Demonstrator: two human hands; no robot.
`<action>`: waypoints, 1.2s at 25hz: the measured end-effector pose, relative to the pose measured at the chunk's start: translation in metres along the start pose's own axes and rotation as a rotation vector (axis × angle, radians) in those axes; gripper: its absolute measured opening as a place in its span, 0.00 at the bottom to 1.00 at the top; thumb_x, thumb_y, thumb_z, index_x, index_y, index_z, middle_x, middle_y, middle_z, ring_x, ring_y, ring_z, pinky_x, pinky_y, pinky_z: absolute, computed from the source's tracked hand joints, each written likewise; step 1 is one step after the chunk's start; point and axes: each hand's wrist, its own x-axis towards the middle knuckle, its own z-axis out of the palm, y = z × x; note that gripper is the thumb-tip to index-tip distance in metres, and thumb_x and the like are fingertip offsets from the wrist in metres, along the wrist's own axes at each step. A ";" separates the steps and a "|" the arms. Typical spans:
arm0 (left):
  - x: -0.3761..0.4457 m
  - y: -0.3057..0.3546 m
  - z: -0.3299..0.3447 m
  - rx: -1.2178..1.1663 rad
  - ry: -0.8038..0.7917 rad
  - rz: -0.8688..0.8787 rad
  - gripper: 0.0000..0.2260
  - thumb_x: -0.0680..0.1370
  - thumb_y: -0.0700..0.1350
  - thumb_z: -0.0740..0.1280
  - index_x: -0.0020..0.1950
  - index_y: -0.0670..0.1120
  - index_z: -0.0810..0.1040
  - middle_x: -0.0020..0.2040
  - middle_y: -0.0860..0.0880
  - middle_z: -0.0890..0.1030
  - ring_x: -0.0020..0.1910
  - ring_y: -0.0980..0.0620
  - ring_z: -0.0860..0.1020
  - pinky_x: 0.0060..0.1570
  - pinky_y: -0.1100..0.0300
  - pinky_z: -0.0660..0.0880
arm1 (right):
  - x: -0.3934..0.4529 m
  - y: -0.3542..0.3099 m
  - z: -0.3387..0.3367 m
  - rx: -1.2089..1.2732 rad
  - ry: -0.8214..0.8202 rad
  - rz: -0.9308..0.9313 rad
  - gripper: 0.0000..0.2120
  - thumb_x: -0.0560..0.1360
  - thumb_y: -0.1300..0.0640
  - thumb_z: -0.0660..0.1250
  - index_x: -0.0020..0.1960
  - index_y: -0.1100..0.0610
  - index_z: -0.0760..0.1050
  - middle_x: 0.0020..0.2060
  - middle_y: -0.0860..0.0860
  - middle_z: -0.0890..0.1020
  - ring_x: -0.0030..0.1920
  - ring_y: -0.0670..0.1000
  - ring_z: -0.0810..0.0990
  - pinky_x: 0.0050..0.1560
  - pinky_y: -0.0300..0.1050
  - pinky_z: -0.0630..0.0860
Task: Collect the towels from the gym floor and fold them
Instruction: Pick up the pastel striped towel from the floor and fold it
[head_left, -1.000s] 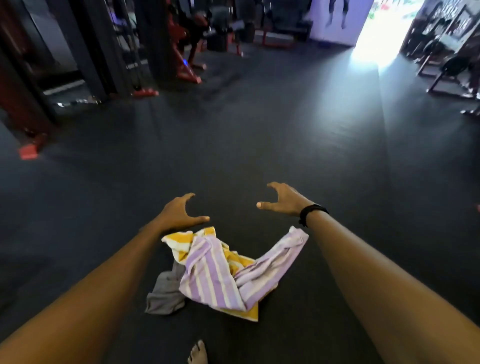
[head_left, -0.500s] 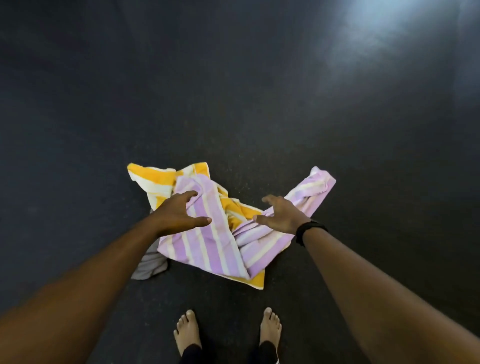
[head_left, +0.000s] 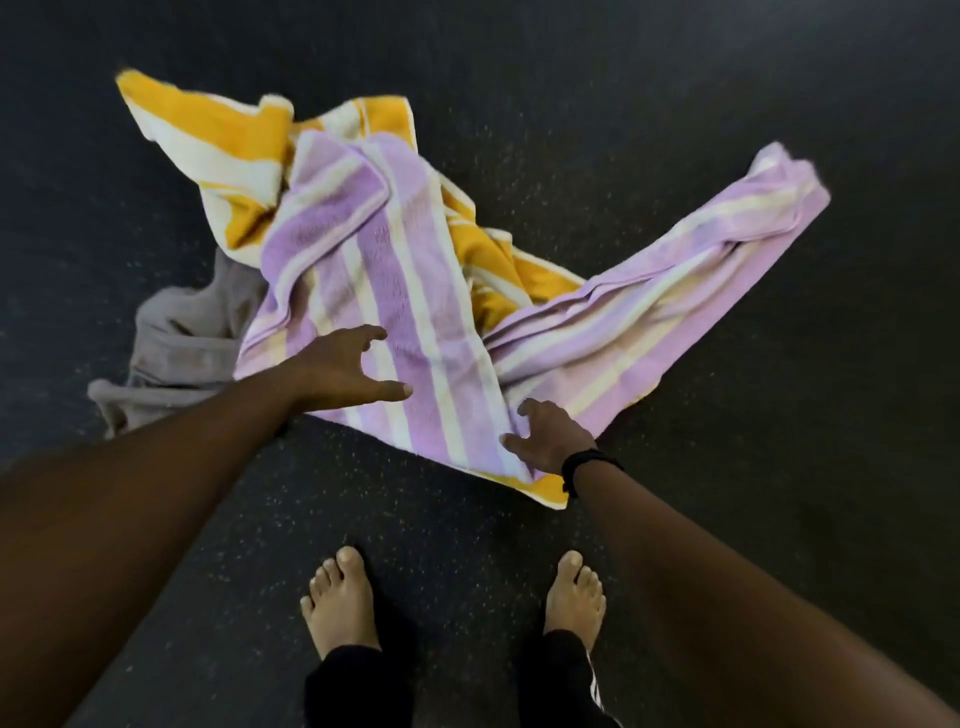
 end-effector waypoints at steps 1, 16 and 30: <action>0.009 -0.007 0.011 0.002 -0.014 -0.011 0.37 0.72 0.58 0.71 0.76 0.50 0.59 0.74 0.47 0.64 0.72 0.48 0.65 0.64 0.58 0.64 | 0.010 0.001 0.014 -0.037 0.009 0.018 0.27 0.76 0.43 0.64 0.68 0.58 0.65 0.64 0.58 0.69 0.62 0.60 0.71 0.60 0.53 0.72; -0.112 0.084 -0.107 0.071 0.144 0.104 0.40 0.69 0.60 0.73 0.76 0.50 0.60 0.73 0.46 0.66 0.71 0.48 0.66 0.66 0.56 0.66 | -0.124 -0.049 -0.153 0.189 0.484 -0.268 0.15 0.80 0.54 0.60 0.65 0.55 0.68 0.57 0.58 0.79 0.58 0.60 0.76 0.50 0.51 0.71; -0.472 0.423 -0.346 0.129 0.575 0.525 0.42 0.67 0.64 0.72 0.76 0.52 0.59 0.74 0.46 0.65 0.72 0.47 0.65 0.69 0.50 0.65 | -0.593 -0.047 -0.574 0.187 1.089 -0.362 0.04 0.75 0.56 0.62 0.41 0.54 0.72 0.43 0.56 0.82 0.44 0.60 0.79 0.40 0.46 0.71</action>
